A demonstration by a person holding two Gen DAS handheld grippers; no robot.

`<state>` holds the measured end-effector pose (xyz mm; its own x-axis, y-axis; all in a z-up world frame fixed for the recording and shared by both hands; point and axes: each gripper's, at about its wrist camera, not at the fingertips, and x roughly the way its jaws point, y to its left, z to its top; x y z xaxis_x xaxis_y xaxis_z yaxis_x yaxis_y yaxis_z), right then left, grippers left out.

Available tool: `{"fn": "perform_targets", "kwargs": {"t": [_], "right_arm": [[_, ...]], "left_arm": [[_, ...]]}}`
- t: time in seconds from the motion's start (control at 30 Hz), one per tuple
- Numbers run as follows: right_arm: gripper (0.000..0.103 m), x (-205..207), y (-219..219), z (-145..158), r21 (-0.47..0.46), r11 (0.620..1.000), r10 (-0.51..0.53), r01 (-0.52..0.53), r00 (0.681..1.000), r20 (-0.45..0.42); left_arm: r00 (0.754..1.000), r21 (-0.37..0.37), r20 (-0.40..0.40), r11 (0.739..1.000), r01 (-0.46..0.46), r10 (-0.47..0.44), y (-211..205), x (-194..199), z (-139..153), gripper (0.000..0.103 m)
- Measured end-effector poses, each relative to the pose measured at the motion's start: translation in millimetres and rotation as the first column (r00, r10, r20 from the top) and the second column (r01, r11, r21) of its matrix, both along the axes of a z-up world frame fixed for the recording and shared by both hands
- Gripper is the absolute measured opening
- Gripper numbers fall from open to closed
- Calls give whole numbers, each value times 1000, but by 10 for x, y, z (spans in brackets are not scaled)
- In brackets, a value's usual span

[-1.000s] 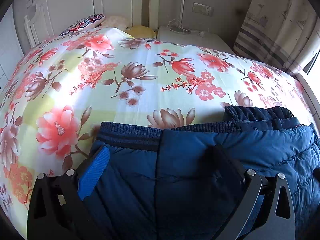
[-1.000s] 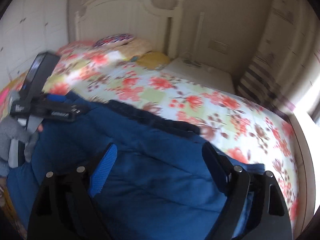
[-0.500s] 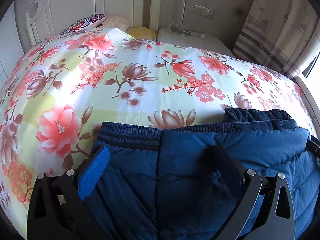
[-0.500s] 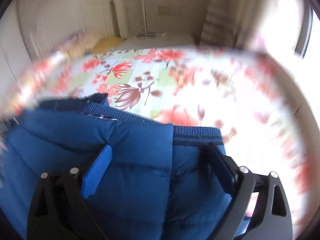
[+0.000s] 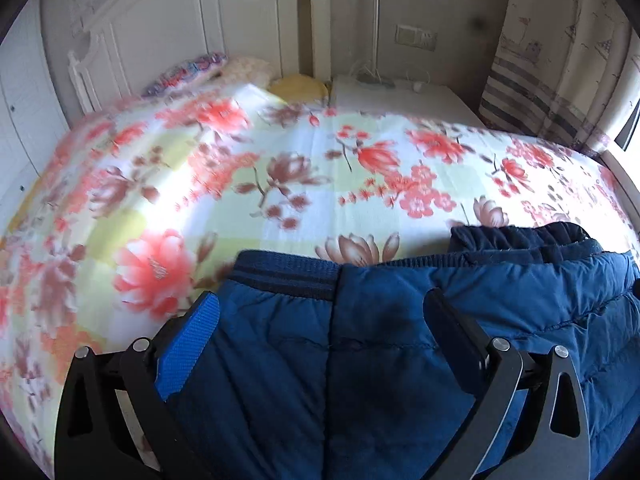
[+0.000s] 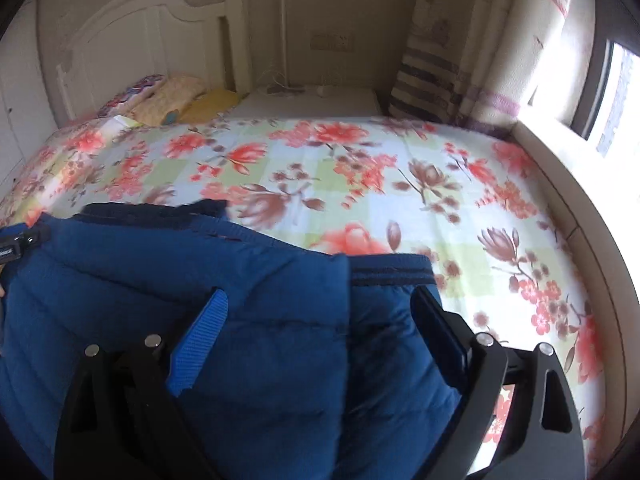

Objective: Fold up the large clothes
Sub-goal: 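Release the jacket with both tools and press the fold flat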

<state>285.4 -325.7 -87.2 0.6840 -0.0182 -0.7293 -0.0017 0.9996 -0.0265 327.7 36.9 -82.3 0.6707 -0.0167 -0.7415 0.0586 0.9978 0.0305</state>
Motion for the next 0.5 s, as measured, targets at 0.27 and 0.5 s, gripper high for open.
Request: {"fn": "perform_targets", "kwargs": {"t": [0.27, 0.5], "right_arm": [[95, -501, 1399, -104, -227, 898, 367, -378, 926, -91], [99, -523, 1057, -110, -130, 937, 316, -323, 946, -77]], "left_arm": [[982, 169, -52, 968, 186, -180, -794, -593, -170, 99], [988, 45, -17, 987, 155, -154, -499, -710, -180, 99]]}}
